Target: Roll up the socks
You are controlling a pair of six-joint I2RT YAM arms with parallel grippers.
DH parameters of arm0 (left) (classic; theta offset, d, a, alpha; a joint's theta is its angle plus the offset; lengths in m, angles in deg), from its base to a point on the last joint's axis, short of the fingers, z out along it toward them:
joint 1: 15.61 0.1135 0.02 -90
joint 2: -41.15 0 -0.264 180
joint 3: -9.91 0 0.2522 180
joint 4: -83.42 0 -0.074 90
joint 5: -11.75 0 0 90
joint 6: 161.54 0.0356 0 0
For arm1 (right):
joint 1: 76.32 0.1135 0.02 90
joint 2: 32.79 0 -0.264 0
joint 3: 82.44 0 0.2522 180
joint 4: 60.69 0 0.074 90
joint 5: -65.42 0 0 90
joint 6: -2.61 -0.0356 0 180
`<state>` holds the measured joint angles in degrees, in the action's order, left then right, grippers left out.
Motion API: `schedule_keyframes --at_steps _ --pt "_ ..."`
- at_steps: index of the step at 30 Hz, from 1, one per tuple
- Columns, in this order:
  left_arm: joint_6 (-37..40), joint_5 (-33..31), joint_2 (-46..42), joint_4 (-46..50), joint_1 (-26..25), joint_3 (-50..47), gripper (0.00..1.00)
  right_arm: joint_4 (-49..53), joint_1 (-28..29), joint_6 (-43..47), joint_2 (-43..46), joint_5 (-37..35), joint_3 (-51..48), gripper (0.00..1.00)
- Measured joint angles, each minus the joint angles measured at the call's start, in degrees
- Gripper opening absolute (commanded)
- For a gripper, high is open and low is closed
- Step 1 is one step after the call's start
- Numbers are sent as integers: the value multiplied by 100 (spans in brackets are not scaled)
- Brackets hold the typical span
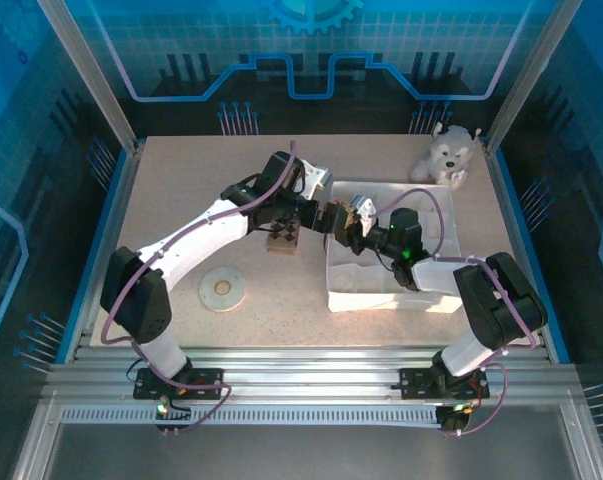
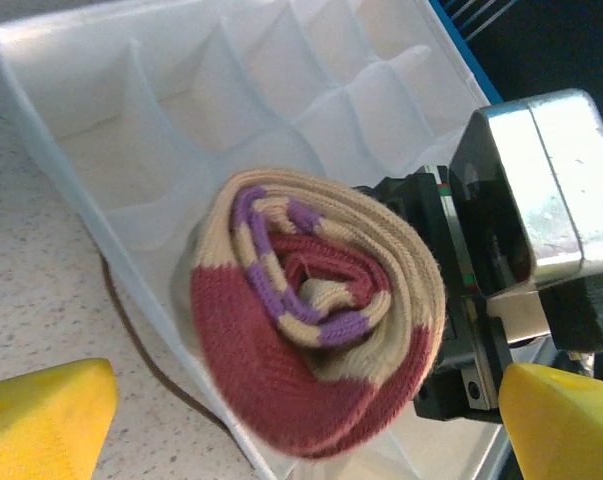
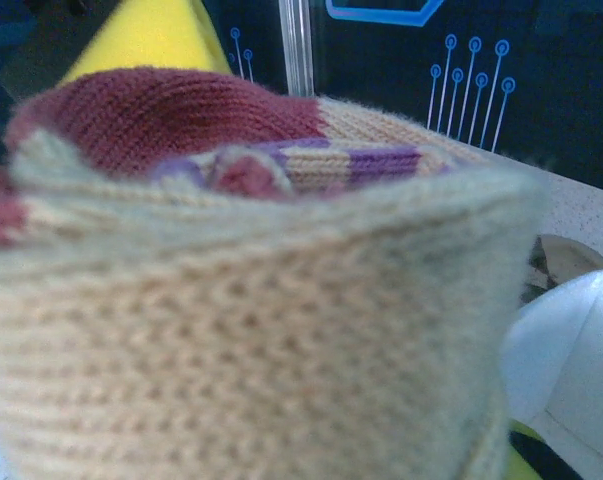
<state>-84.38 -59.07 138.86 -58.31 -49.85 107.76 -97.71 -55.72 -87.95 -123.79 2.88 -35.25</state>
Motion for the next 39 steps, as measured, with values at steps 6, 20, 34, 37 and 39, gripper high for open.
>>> schedule_keyframes --at_steps 6,20,34,37,39 --pt "-85 367 293 24 2 114 97 -52 -4 -11 -52 103 0 1" --pt "-654 623 363 -413 33 118 84 -850 -2 -868 -216 164 0 2" --pt "-977 640 426 -811 92 44 81 -1088 -2 -1342 -258 42 0 4" --pt "-977 662 439 -809 92 33 81 -1003 -2 -1338 -251 42 0 4" --pt "-977 671 448 -817 92 -4 81 -896 2 -1333 -232 46 0 5"
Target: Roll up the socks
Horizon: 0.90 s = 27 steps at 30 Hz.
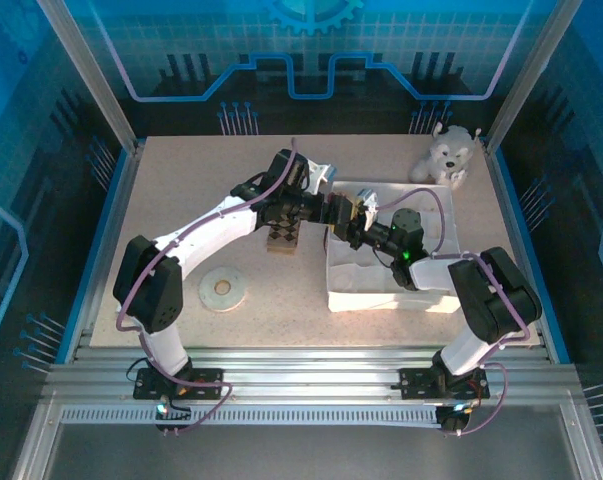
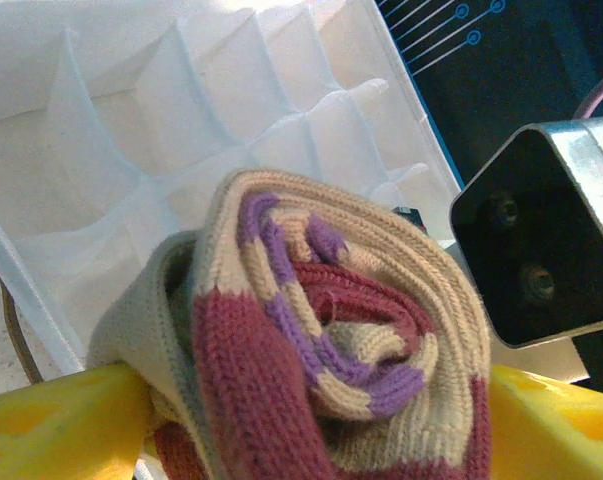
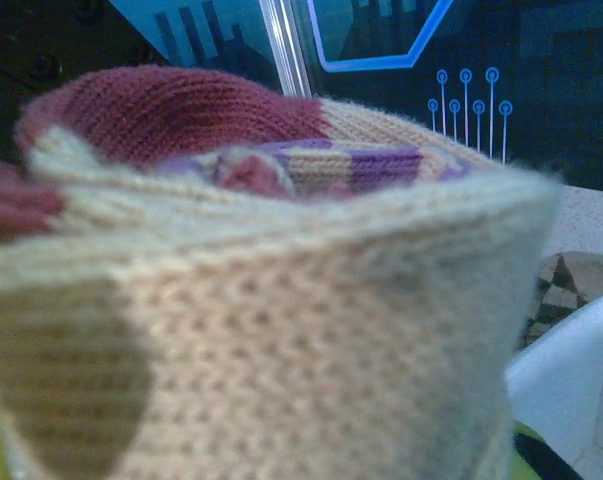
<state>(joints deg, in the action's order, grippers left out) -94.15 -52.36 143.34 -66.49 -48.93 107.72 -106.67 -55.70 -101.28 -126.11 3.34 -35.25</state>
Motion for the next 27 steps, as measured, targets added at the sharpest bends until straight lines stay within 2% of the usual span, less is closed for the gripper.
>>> schedule_keyframes --at_steps 14,18,27 --pt "-83 96 15 -170 0 -109 84 192 0 -291 76 24 11 5" --pt "153 74 -11 -214 0 -216 82 205 -11 -466 76 98 11 6" --pt "605 170 -424 -835 0 -870 83 341 -138 -831 190 909 37 6"
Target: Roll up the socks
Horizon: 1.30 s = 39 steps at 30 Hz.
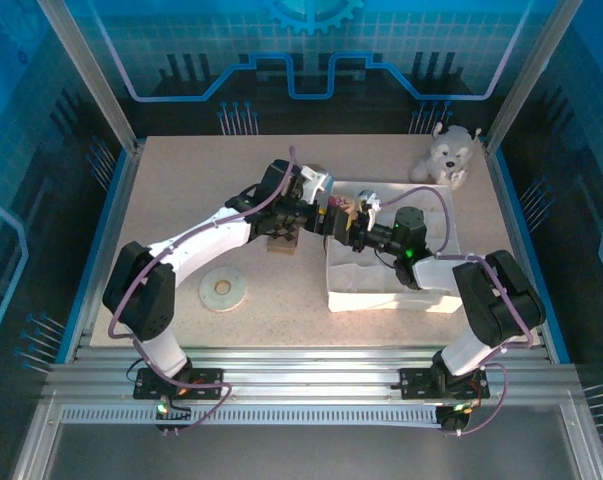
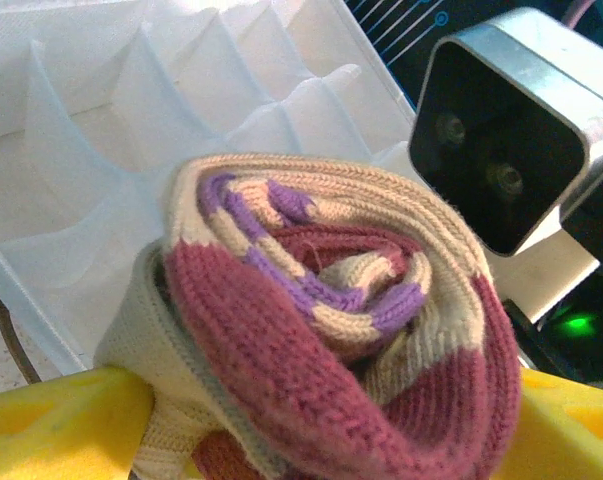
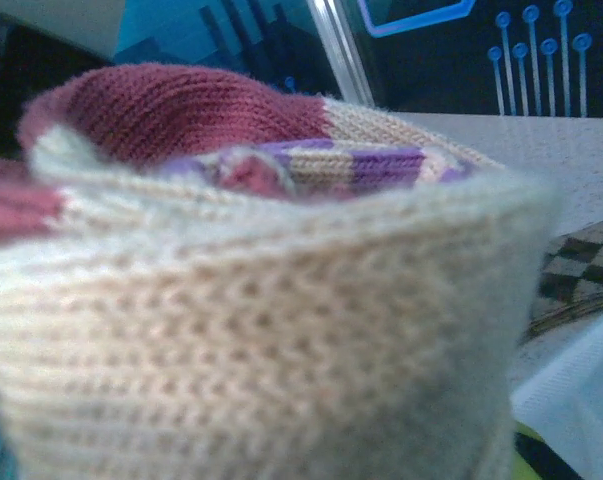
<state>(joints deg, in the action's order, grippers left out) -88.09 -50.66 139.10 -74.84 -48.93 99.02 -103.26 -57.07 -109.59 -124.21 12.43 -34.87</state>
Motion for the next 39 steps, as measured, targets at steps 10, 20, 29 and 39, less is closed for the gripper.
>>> schedule_keyframes --at_steps 10,20,29,39 --pt "173 315 -46 4 68 2 82 905 -48 234 302 417 229 6" --pt "-9 597 -35 -216 140 -72 80 1384 7 540 369 905 437 6" --pt "-444 1113 -11 -903 146 -247 69 929 164 332 396 1364 437 7" --pt "221 944 -2 -37 144 103 33 1220 177 584 474 1456 437 10"
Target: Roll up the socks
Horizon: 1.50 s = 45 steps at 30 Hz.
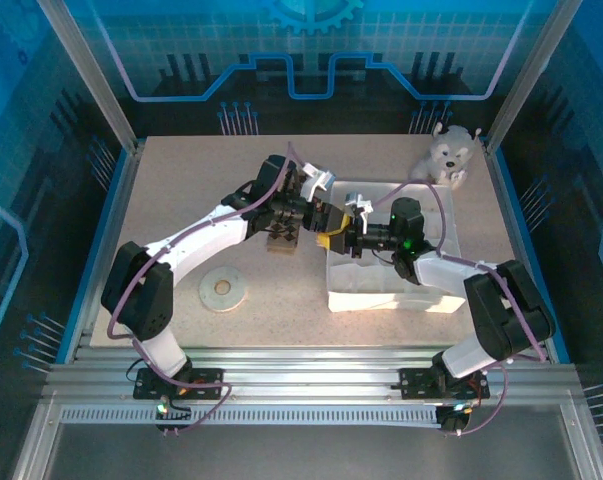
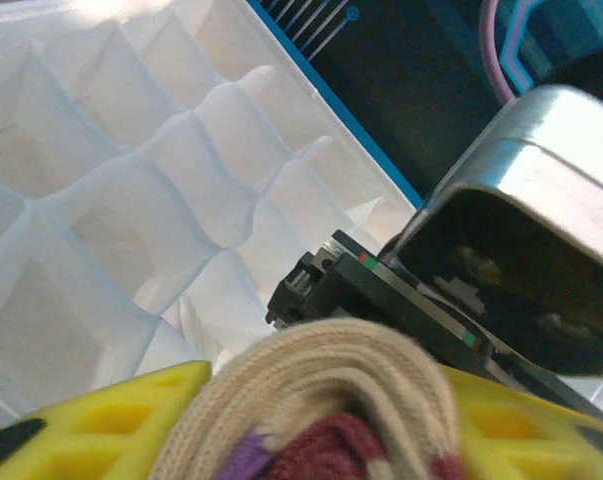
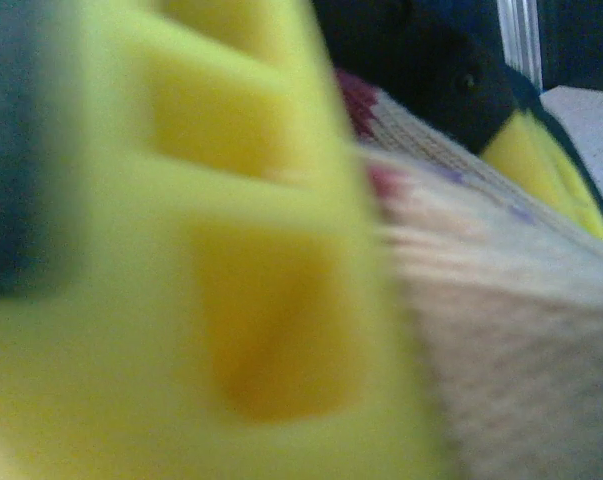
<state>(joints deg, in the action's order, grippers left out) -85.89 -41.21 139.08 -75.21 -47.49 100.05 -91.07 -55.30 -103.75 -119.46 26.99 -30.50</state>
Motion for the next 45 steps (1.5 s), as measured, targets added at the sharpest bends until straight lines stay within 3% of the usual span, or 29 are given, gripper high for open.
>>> schedule_keyframes --at_steps 6,7,15,24,37,45 --pt "372 13 15 280 -7 221 2 400 -7 234 149 -166 7 12" --pt "439 -13 17 291 -31 225 0 461 -9 256 164 -184 7 14" --pt "476 -107 94 199 -46 227 0 730 -4 437 240 -452 7 42" --pt "376 -533 249 0 -96 254 0 903 -267 522 750 -927 -260 61" --pt "385 -1327 693 251 -243 343 0 2815 -1320 737 2645 -1856 -210 59" --pt "647 -1821 704 258 -761 675 0 4802 -1471 358 2538 -3003 308 50"
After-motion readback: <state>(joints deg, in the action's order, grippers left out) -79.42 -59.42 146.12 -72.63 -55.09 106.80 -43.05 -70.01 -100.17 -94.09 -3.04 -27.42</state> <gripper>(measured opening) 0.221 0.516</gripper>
